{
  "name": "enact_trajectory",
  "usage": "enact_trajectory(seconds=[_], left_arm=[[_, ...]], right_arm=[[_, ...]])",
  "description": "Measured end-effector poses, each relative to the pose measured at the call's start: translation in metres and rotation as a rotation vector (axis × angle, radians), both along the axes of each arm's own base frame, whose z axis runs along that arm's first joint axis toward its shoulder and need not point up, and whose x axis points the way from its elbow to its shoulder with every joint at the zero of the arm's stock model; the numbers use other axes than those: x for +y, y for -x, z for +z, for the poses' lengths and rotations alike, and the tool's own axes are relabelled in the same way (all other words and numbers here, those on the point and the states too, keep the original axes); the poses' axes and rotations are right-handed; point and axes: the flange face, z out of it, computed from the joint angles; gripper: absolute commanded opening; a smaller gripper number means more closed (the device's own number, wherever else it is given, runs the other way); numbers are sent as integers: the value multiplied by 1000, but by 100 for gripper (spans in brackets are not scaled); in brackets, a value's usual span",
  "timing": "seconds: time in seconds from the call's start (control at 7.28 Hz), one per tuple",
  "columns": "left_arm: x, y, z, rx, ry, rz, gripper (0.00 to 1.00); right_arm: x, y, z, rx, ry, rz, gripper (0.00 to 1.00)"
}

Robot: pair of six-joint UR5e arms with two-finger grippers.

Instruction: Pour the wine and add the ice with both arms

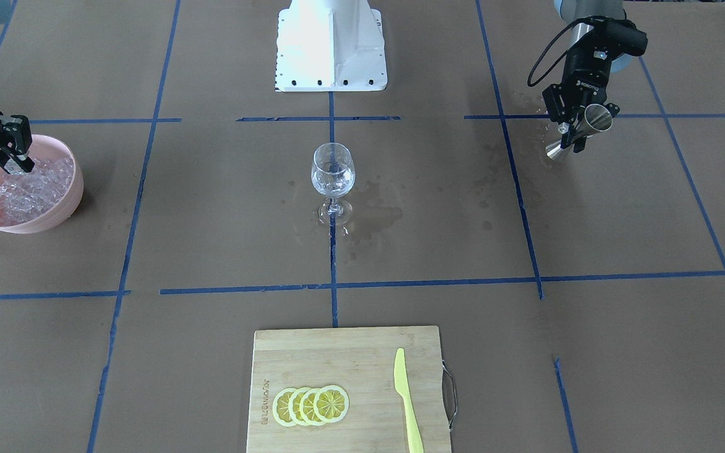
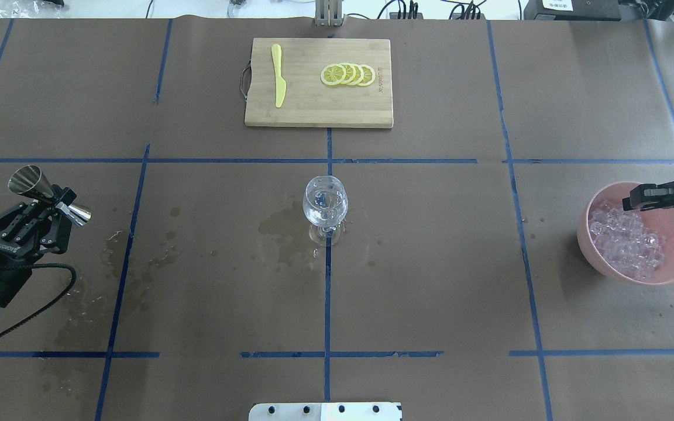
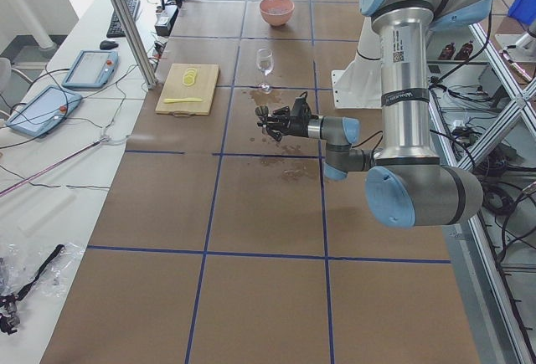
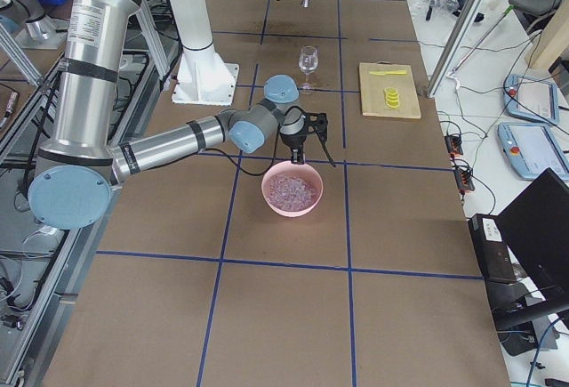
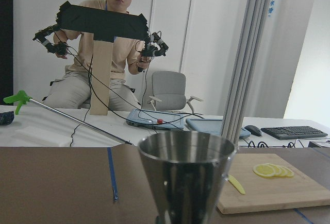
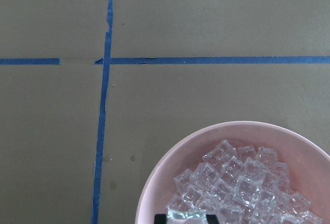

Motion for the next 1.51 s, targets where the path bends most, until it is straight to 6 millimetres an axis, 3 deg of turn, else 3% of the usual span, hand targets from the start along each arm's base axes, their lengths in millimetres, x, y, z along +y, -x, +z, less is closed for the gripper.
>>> enact_trajectory(seconds=[0.14,0.96,1.51], left_arm=[[-1,-6,10,48,57,3,0],[-11,-27,47,-56,164,-148,0],[-21,-74,73,-52,198,-220,0]], right_arm=[[2,-4,-3,-12,2,-2,0],[8,-21,-41,-97,-1,30,0],[9,-26,-58,-140,4,42,0]])
